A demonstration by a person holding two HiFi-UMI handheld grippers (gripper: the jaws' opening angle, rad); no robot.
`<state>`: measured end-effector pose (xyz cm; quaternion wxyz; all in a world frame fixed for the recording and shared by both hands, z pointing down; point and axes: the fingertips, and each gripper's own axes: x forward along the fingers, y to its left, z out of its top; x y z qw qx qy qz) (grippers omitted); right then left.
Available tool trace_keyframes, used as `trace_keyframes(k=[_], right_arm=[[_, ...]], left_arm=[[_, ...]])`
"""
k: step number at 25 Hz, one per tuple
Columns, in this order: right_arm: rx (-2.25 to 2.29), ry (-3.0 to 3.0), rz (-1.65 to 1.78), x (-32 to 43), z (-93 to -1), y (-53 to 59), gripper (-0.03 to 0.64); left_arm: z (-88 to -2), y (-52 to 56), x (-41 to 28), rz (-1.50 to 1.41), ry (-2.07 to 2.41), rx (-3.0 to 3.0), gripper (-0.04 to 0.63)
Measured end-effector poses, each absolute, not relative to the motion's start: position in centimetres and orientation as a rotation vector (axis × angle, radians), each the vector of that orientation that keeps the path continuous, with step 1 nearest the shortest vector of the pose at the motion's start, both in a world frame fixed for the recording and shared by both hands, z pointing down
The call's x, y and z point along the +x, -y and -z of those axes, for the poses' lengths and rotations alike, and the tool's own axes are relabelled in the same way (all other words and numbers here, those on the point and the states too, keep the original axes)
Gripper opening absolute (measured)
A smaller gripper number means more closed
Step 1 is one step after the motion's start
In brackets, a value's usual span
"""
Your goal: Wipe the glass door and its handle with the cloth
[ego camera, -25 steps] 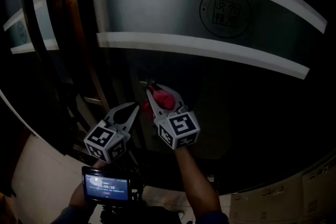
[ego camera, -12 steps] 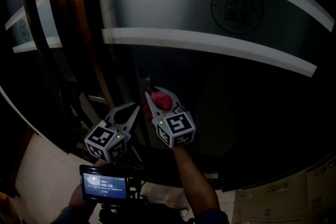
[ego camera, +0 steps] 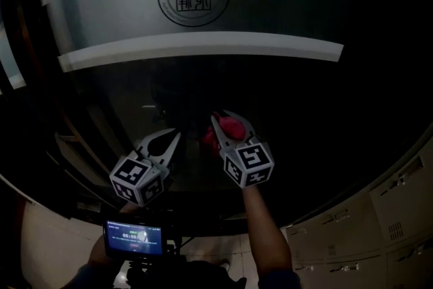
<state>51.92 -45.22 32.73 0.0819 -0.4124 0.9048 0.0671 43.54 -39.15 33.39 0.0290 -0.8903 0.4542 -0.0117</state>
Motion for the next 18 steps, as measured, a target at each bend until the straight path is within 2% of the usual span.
trace_keyframes(k=[5,9,14,18], right_arm=[[-1.406,-2.614,-0.202,62.2,-32.7,46.1,0.08],[-1.515,-2.546,-0.162,67.4,-32.7,46.8,0.08],[-1.502,-2.561,-0.184,68.2,-32.2,46.6,0.08],[-1.473,-2.564,-0.153,66.7,-32.3,45.5,0.08]], left_arm=[[-33.6,39.7,49.4,0.047,-1.323,-2.77,0.011],[-33.6,39.9,52.2,0.06,-1.292,-2.784,0.011],[-33.4,39.8,53.6,0.068,-1.283,-2.788,0.011],[-33.8,39.2,52.0,0.098,-1.313,-2.777,0.011]])
